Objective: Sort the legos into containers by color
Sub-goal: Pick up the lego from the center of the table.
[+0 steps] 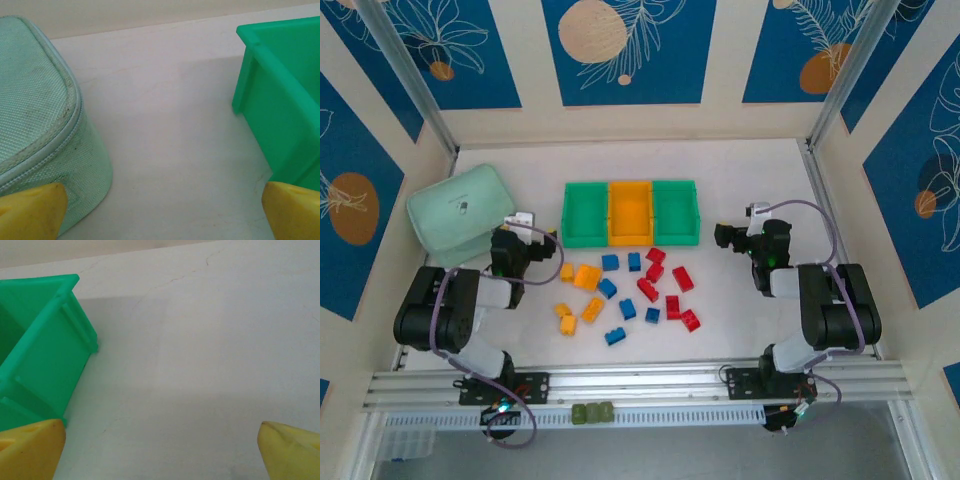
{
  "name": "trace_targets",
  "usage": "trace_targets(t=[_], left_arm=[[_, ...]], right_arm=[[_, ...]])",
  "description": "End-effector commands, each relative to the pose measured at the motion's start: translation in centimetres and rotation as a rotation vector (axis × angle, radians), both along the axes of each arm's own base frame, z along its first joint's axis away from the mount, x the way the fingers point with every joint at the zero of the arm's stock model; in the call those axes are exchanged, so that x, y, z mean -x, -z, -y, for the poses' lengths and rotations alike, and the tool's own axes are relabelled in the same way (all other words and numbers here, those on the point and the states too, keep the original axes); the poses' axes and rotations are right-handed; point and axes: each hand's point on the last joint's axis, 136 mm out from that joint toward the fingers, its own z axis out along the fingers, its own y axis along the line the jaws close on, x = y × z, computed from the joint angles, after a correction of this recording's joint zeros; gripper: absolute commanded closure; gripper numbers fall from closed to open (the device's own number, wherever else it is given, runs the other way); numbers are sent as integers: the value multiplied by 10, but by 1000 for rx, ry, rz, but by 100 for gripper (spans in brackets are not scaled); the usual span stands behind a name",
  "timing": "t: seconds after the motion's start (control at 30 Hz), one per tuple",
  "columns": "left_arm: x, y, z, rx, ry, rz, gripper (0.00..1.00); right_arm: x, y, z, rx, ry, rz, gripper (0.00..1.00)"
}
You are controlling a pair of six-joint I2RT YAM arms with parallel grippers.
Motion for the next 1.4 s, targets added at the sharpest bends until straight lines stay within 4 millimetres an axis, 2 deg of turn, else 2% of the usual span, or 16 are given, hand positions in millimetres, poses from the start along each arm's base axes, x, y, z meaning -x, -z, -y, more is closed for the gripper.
trace_targets(t=[0.0,0.7,0.97,1.07,1.37], left_arm=[[-5,-5,0,-9,17,14,1],[-5,-6,-1,-8,15,15,1],[-4,-7,-11,-10,-52,28,1],[-1,-14,-21,-6,-108,43,1],[17,-59,-29,27,-163,66,1]], right_arm=[[-4,-11,-2,9,-22,42,1],[-4,-11,-2,8,-20,40,1],[-4,-12,-1,8,-15,45,1],[-4,-18,6,6,26,43,1],[10,-56,26,-52,165,22,1]])
